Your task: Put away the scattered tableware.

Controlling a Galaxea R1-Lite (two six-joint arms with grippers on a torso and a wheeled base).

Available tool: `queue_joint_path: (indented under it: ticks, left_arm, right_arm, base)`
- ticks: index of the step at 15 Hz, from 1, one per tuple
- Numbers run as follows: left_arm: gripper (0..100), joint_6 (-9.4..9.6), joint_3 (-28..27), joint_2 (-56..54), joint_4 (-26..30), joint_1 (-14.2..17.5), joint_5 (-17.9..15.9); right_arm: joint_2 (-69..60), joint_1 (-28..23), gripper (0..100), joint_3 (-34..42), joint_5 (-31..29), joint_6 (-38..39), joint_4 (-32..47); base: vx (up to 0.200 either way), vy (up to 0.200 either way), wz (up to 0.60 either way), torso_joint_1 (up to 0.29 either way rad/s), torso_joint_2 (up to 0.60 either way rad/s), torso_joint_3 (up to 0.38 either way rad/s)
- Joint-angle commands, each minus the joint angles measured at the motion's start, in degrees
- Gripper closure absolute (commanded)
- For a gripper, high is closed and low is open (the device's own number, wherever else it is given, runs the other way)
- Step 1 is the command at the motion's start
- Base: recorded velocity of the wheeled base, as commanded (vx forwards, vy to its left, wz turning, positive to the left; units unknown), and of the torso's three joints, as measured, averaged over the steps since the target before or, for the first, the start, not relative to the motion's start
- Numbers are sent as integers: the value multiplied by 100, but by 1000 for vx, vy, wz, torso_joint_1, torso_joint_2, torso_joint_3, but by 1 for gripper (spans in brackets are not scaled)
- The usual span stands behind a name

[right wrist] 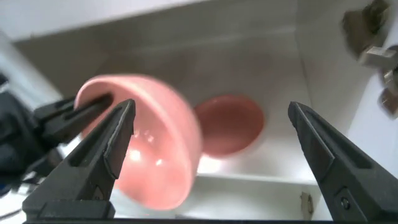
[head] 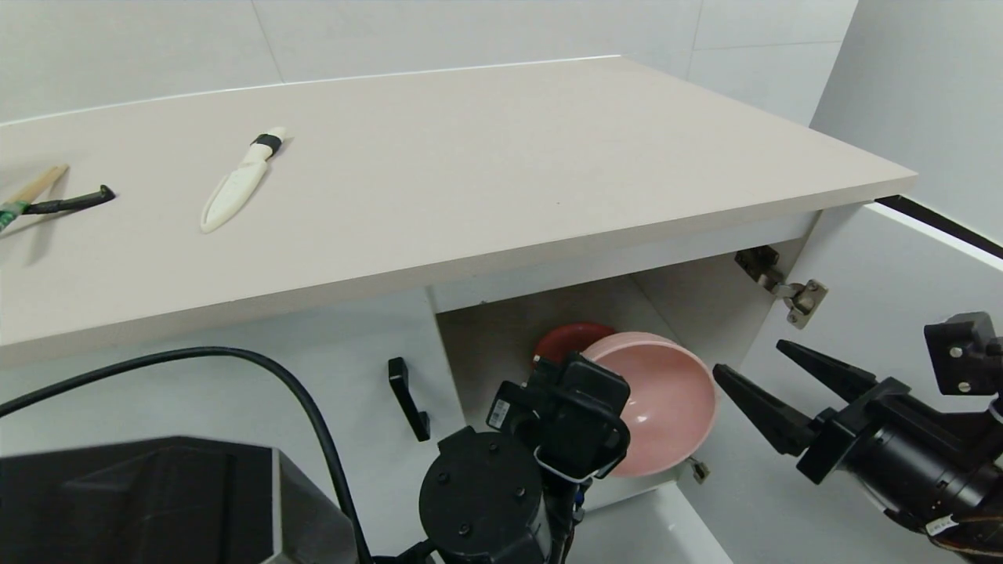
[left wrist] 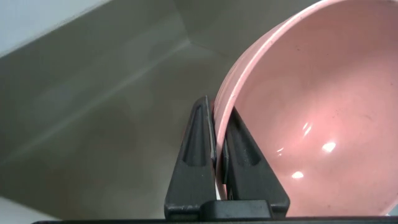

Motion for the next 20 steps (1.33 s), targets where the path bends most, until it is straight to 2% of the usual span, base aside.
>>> queue_joint_path:
  ticks: [1,6,8,10,13,14,20]
  left_arm:
    - [100,2,-152,51,-8,-27,-2]
    - [100,151,-574,86,-8,-18,-28]
    - [100,160,-574,103,-8,-9,-142]
    - [100,300,-591,103,-8,0,-415]
    - [100,344,-758,121,-8,17,-476]
    - [100,344,-767,121,-8,26,-476]
    - [100,309,-785,165,-8,35,-608]
  right_arm:
    - [190,103,0,99,1,-71,-8]
    - [735,-363,0,72,-25,-185,-8]
    - [770,-390,0,46,-25,-185,-8]
    - [735,-390,0,2,-34,-176,-8]
    - [682,-381,0,-7,-25,-176,-8]
    - [656,-381,100,-7,-25,-176,-8]
    - [585,-240,100,-59,-25,-176,-8]
  base:
    - [0,0,0,0,0,0]
    - [0,0,0,0,0,0]
    - [0,0,0,0,0,0]
    - [0,0,0,0,0,0]
    - [0,0,0,0,0,0]
    - [0,0,0,0,0,0]
    - [0,0,0,0,0,0]
